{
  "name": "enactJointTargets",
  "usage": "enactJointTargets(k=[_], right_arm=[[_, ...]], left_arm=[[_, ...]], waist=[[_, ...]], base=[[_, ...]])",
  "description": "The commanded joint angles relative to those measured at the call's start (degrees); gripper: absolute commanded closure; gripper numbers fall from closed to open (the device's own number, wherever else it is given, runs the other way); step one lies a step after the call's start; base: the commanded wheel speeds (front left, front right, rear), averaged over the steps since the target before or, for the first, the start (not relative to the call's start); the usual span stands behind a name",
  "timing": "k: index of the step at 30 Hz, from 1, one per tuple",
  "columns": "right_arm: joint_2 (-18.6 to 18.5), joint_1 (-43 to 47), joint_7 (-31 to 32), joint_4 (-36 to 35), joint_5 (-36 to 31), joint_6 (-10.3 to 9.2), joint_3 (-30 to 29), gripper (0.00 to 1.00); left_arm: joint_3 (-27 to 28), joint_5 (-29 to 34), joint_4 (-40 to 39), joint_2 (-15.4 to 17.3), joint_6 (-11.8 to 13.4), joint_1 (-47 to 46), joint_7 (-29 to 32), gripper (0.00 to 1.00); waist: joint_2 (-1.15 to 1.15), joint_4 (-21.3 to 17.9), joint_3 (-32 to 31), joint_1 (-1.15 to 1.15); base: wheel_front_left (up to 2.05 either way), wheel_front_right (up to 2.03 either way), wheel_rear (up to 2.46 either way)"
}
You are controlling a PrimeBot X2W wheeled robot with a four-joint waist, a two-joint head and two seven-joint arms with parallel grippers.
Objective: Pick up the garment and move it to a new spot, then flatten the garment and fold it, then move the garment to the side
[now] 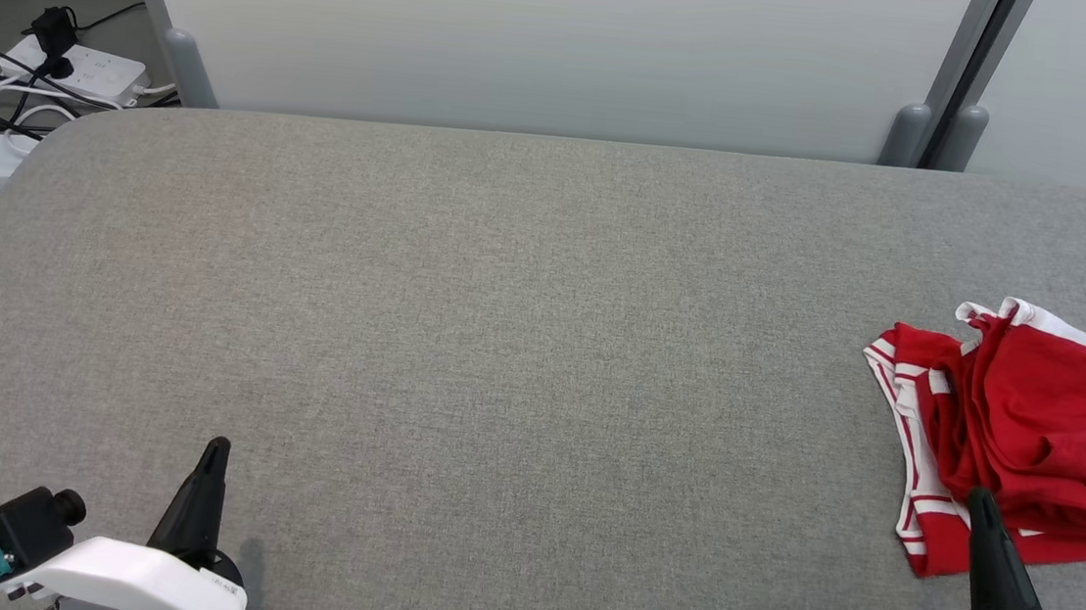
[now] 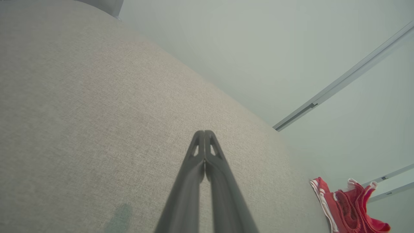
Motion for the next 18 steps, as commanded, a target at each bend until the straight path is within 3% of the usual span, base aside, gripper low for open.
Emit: enactJointTargets(k=[1,18], right_arm=[[-1.3,-2.5,0.5,-1.1,1.8,0.00,0.5,1.00],[-1.6,-3.9,2.2,1.0,13.5,-0.01,0.3,1.00]], left_arm=[[1.9,-1.2,-1.0,0.8,-0.7,-3.2,0.2,1.00],[5.1,-9.5,0.5,-1.7,-3.1,-4.0,2.5,1.00]], waist=[[0.00,0.0,0.0,-0.01],[0.00,-0.1,-0.5,-0.01]], base=[[0.00,0.00,0.00],[0.00,0.00,0.00]])
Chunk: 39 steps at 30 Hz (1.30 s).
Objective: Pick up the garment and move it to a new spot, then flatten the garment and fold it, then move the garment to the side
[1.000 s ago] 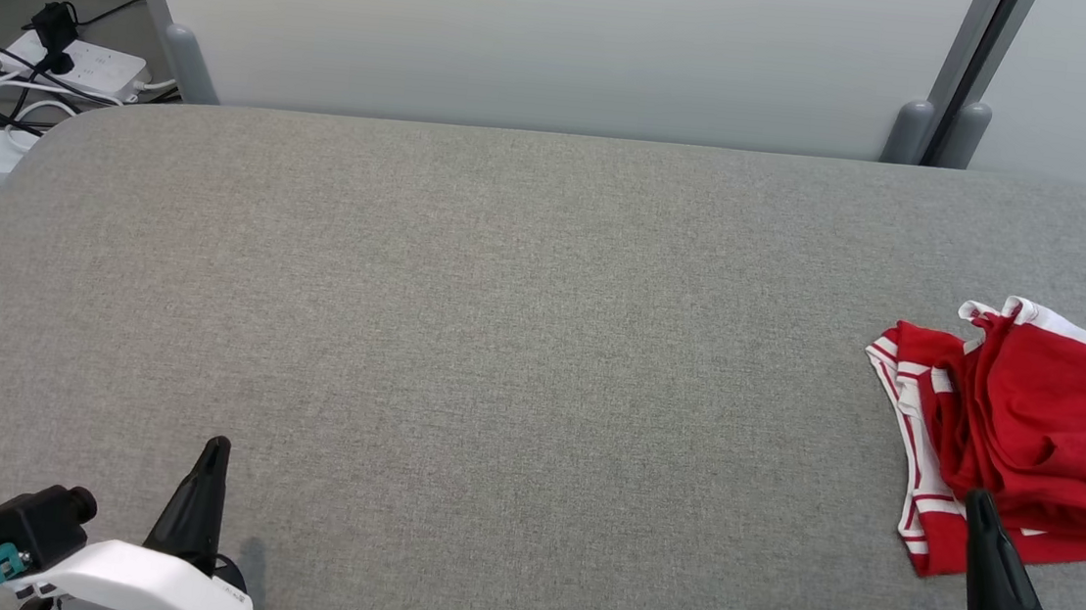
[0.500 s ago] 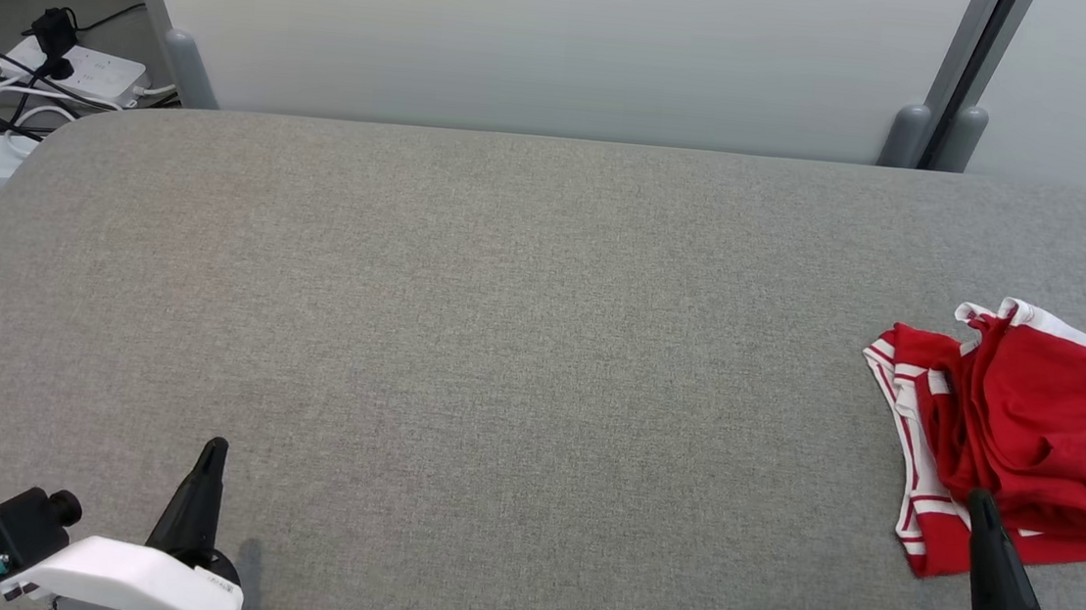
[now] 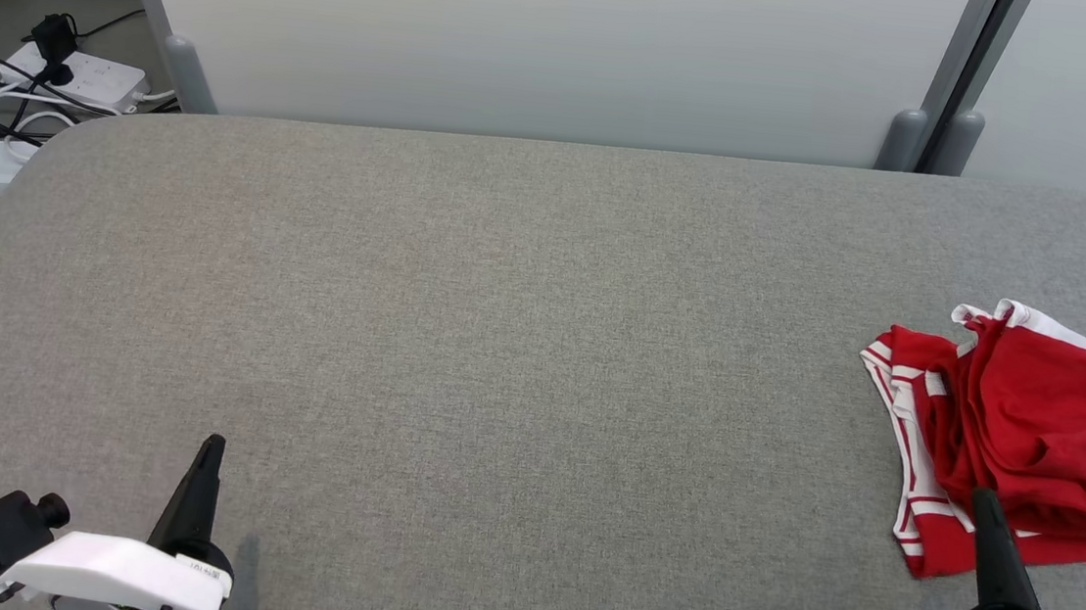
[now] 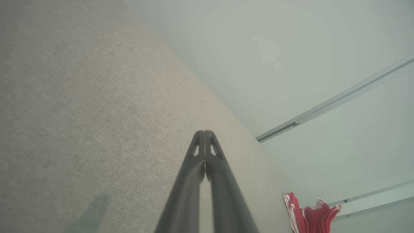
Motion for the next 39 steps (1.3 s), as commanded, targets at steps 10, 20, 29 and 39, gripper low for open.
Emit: enactJointTargets(k=[10,20,29,39], right_arm=[[-1.1,-3.5,1.5,-0.1,8.1,0.00,0.3,1.00],[-1.2,-4.2,2.5,1.1,14.2,0.00,0.1,1.00],[-1.3,-5.0,3.5,2.2,20.3,0.00,-0.1,1.00],[-1.3,-5.8,4.7,3.5,27.1,0.00,-0.4,1.00]], left_arm=[[3.8,-5.8,-0.2,-1.0,-1.9,-4.0,1.5,1.00],[5.6,-10.2,0.6,-2.4,-3.2,-4.5,2.7,1.00],[7.4,-14.5,1.4,-3.7,-4.5,-4.9,4.0,1.00],[9.3,-19.4,2.4,-5.2,-5.9,-5.4,5.4,1.00]], waist=[[0.00,-0.1,-0.3,0.00],[0.00,-0.1,-0.5,0.00],[0.00,-0.2,-0.7,0.00],[0.00,-0.3,-1.0,0.00]], base=[[0.00,0.00,0.00],[0.00,0.00,0.00],[0.00,0.00,0.00],[0.00,0.00,0.00]])
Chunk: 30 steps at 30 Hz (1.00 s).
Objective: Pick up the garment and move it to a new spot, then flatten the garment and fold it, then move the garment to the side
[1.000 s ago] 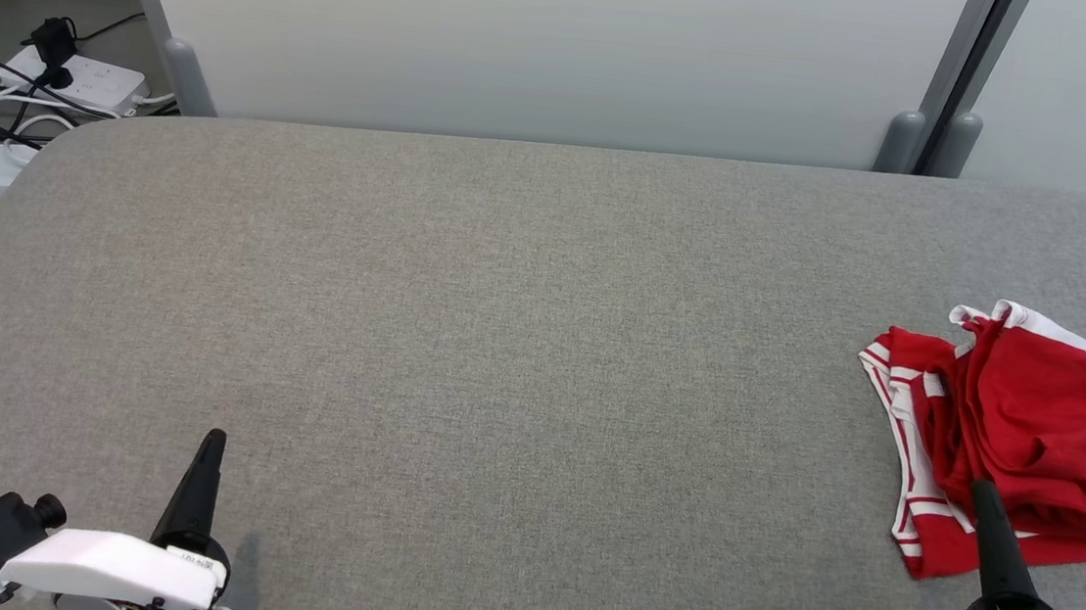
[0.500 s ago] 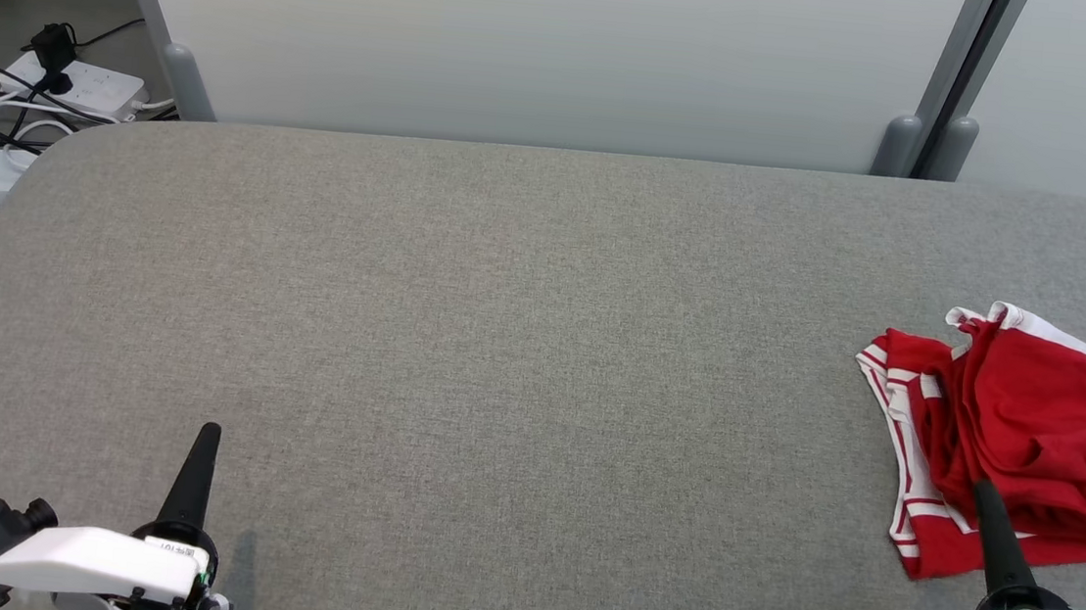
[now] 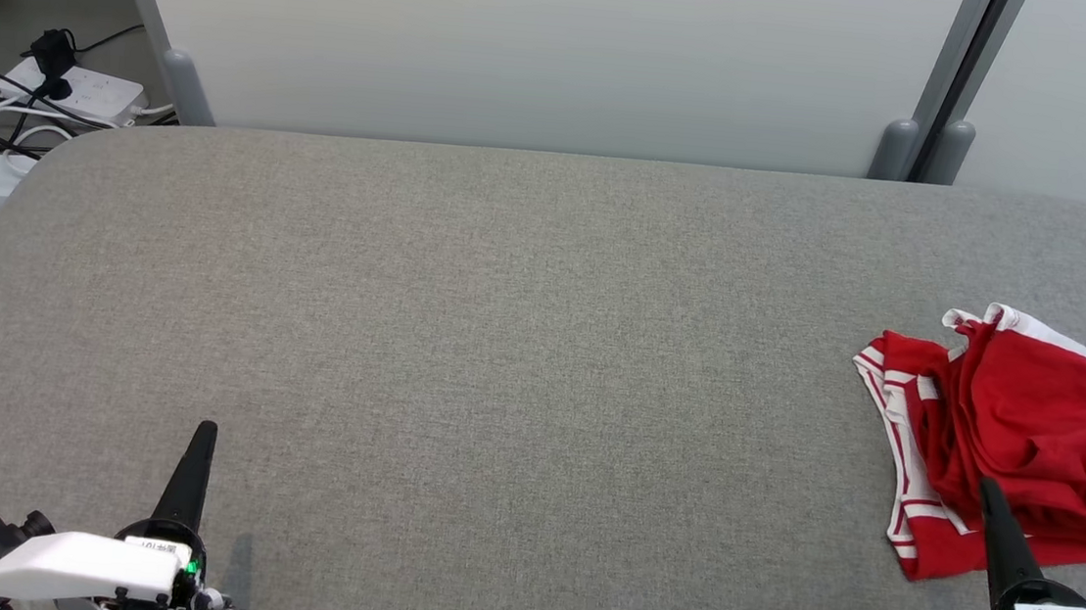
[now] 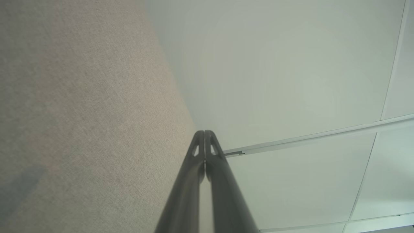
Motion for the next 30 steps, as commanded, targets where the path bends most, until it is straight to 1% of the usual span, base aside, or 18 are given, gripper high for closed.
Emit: enactJointTargets(k=[1,18,30], right_arm=[[-1.0,-2.5,0.7,-0.7,2.3,0.01,0.9,1.00],[-1.0,-4.0,2.7,1.5,13.7,0.01,0.3,1.00],[-0.8,-4.0,3.0,1.6,13.8,0.01,0.0,1.00]], left_arm=[[2.4,-1.6,-1.1,0.1,-0.9,-3.6,0.4,1.00],[5.8,-9.8,0.5,-2.5,-3.4,-4.4,2.8,1.00],[6.0,-9.9,0.6,-2.7,-3.4,-4.4,3.0,1.00]], waist=[[0.00,0.0,0.0,0.00],[0.00,-0.1,-0.5,0.00],[0.00,-0.1,-0.5,0.00]], base=[[0.00,0.00,0.00],[0.00,0.00,0.00],[0.00,0.00,0.00]])
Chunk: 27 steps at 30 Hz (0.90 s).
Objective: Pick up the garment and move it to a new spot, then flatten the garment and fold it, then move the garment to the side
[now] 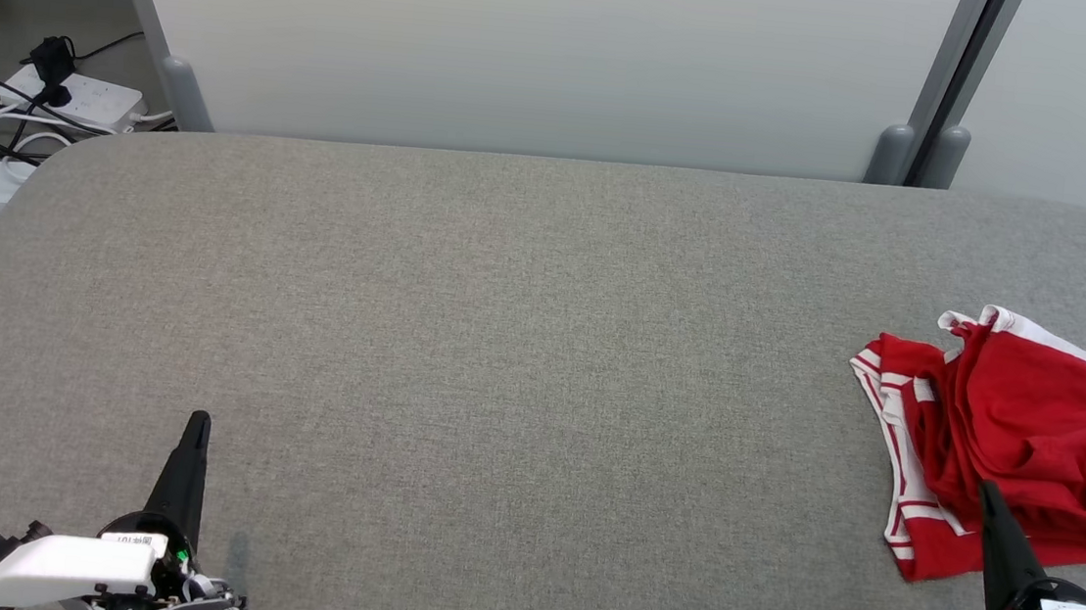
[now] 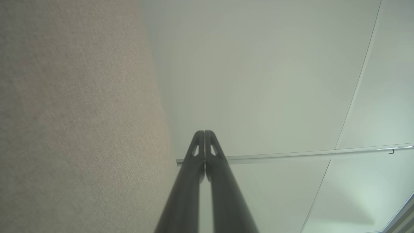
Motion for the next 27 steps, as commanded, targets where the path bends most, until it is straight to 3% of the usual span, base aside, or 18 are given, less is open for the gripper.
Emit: enactJointTargets(k=[1,27], right_arm=[[-0.8,-2.7,0.7,-1.5,0.1,0.09,0.8,1.00],[-0.4,-2.8,1.2,-1.5,-0.4,0.09,0.2,1.00]], left_arm=[[2.0,-0.2,-1.3,0.6,-0.5,-3.3,0.4,1.00],[2.2,0.0,-1.3,0.4,-0.5,-3.3,0.5,1.00]], waist=[[0.00,0.0,0.0,0.00],[0.00,0.0,0.0,0.00]], base=[[0.00,0.00,0.00],[0.00,0.00,0.00]])
